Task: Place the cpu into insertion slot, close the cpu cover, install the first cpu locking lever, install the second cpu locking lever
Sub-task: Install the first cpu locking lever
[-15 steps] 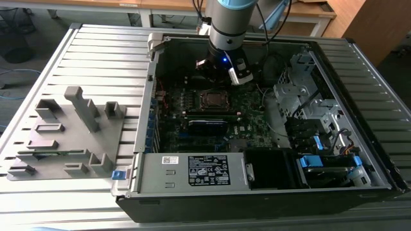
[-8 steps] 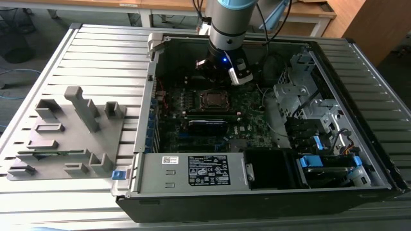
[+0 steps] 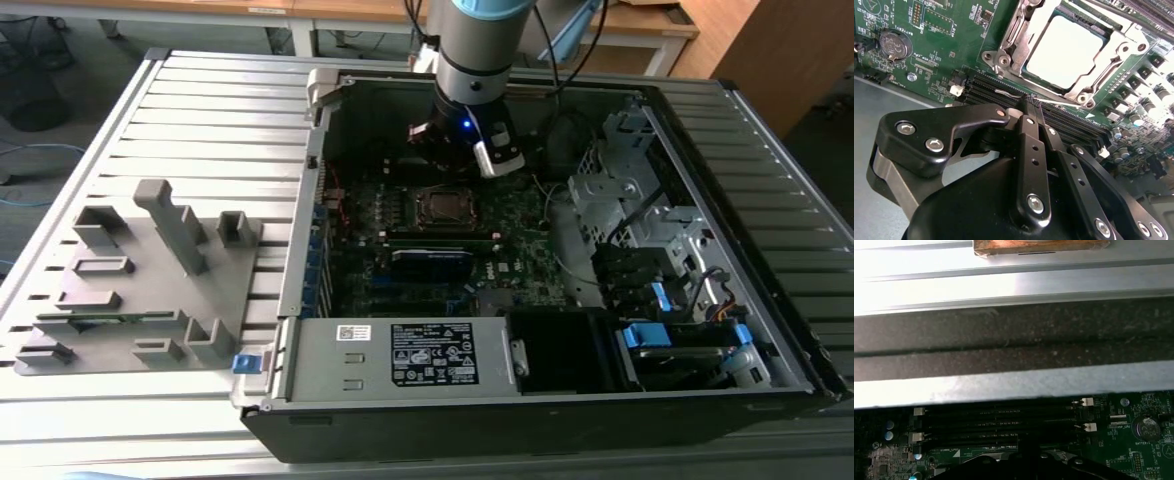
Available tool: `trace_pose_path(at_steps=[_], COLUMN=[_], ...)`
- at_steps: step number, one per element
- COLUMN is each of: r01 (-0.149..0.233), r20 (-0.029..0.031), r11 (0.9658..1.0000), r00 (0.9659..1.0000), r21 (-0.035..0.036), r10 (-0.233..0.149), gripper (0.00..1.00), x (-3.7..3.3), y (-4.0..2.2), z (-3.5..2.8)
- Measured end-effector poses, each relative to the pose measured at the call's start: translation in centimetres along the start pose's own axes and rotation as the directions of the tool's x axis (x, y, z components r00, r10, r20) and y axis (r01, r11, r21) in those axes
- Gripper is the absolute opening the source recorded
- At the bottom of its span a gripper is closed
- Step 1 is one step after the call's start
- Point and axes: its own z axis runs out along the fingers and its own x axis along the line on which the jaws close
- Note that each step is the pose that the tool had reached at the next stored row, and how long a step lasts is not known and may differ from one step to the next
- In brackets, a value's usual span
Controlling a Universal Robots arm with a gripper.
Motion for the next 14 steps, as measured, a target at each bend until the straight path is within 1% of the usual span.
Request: trace_pose_path(at_steps=[3, 7, 11, 14], r01=[-0.011, -0.035, -0.039, -0.048], r20=[0.0024, 0.0072, 0.0081, 0.0101], r11=[0.9999, 0.9994, 0.9993, 0.9988], r00=[0.9999, 0.9994, 0.9992, 0.9988], r21=[0.0007, 0.0009, 0.0009, 0.0009], r10=[0.011, 0.035, 0.039, 0.048], gripper=[0.1, 0.1, 0.1, 0.1], x=[-0.02, -0.03, -0.03, -0.02], y=[0.0, 0.0, 0.0, 0.01], z=[0.0, 0.01, 0.01, 0.02])
